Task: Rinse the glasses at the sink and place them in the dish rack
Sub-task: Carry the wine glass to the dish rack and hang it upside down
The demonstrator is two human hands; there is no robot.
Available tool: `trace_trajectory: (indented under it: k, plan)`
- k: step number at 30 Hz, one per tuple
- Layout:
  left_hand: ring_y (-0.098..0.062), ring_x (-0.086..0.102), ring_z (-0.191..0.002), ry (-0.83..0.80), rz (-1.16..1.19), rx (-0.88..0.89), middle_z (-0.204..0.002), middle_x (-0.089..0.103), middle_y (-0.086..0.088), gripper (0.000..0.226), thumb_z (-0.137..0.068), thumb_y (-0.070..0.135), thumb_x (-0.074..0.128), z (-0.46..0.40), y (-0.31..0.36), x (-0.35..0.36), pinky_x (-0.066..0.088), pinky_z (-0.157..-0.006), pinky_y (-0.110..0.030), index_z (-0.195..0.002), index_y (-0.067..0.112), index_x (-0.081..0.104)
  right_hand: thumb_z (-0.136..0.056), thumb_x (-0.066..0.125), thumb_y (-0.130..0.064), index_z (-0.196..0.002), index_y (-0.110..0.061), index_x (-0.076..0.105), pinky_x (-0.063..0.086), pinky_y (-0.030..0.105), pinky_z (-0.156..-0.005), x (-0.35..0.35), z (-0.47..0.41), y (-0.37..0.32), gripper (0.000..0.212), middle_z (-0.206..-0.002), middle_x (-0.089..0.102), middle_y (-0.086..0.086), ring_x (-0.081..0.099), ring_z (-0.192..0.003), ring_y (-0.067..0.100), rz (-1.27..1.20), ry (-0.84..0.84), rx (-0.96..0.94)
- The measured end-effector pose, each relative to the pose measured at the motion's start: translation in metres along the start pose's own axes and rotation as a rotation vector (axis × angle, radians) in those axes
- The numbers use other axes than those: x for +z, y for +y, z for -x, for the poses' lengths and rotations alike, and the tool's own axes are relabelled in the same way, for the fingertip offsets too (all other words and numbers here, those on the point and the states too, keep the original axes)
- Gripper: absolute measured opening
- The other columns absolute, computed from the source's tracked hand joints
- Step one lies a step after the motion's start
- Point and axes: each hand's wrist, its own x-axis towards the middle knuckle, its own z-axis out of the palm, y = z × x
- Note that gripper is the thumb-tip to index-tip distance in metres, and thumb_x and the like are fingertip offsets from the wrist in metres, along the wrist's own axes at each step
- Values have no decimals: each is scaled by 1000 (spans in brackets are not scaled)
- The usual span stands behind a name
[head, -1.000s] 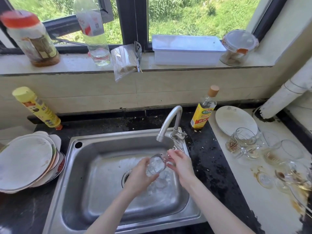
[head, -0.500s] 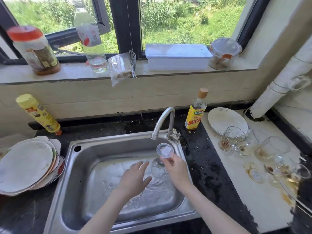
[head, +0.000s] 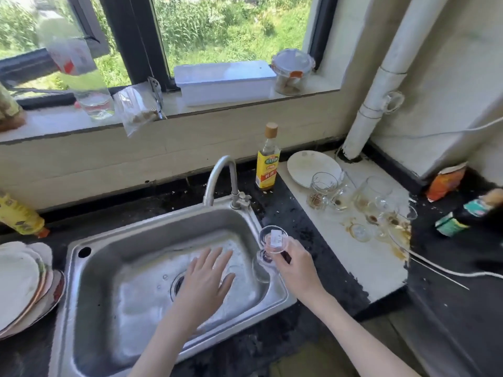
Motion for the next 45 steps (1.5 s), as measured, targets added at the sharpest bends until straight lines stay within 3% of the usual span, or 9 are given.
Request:
trace_trajectory:
  k: [7, 12, 17, 22, 28, 33, 36, 41, 45]
  plan:
    - [-28, 58, -114, -126, -8, 323, -123, 61, 0, 55, -98, 49, 12, 29, 37, 15, 50, -87, -42, -127, 21, 49, -93, 56, -29, -99, -25, 66, 48, 31, -89, -19, 111, 15, 13, -101, 65, -2, 61, -98, 12, -134, 317, 194]
    - [-24, 46, -122, -171, 7, 592, -125, 60, -2, 59, -97, 52, 10, 52, 84, 22, 36, -99, -32, -128, 19, 48, -92, 57, -22, -87, -38, 60, 46, 11, -76, -36, 213, 15, 17, -97, 67, -3, 63, -87, 2, -195, 597, 325]
    - [-27, 50, -124, -241, -42, 778, -129, 58, -2, 71, -93, 58, 4, 83, 167, 17, 45, -95, -43, -130, 21, 52, -94, 55, -18, -95, -21, 63, 43, 4, -69, -72, 317, 25, 9, -85, 67, -7, 64, -76, -5, -168, 829, 460]
    - [-14, 9, -143, -296, 40, 996, -150, 21, 14, 104, -63, 79, -24, 145, 257, 27, 7, -113, -28, -145, 34, 20, -91, 58, -13, -98, -10, 65, 44, 5, -67, -108, 424, 45, 10, -79, 66, -8, 64, -73, -2, -198, 1029, 579]
    - [-19, 21, -141, -314, 125, 1185, -147, 34, 5, 89, -78, 75, -10, 231, 374, 60, 12, -110, -29, -142, 29, 32, -92, 58, -17, -91, -17, 66, 45, 8, -64, -162, 563, 65, 9, -76, 67, -11, 64, -71, -1, -146, 1140, 643]
    - [-12, 9, -143, -403, 95, 1292, -151, 19, 14, 102, -62, 79, -24, 296, 464, 84, 0, -109, -23, -145, 36, 17, -93, 56, -16, -95, -8, 66, 42, 4, -61, -207, 658, 81, 13, -78, 68, 0, 63, -66, -9, -135, 1224, 711]
    - [-13, 11, -143, -415, 95, 1339, -153, 21, 9, 103, -62, 79, -24, 318, 516, 96, 9, -114, -29, -145, 34, 19, -94, 55, -14, -97, -6, 65, 43, 4, -60, -231, 698, 92, 13, -84, 70, 7, 64, -64, -7, -176, 1289, 743]
    - [-10, 5, -143, -453, 75, 1420, -154, 14, 12, 99, -62, 80, -19, 335, 601, 119, 0, -110, -21, -145, 36, 15, -94, 54, -12, -95, -7, 64, 42, 3, -59, -277, 744, 116, 12, -75, 67, -3, 63, -63, -8, -189, 1388, 777]
    - [-12, 7, -143, -473, 104, 1455, -153, 18, 12, 107, -59, 81, -24, 335, 669, 148, 6, -113, -24, -145, 33, 19, -94, 53, -8, -97, 3, 64, 44, 4, -57, -325, 766, 155, 16, -80, 67, 13, 62, -58, -6, -195, 1447, 795]
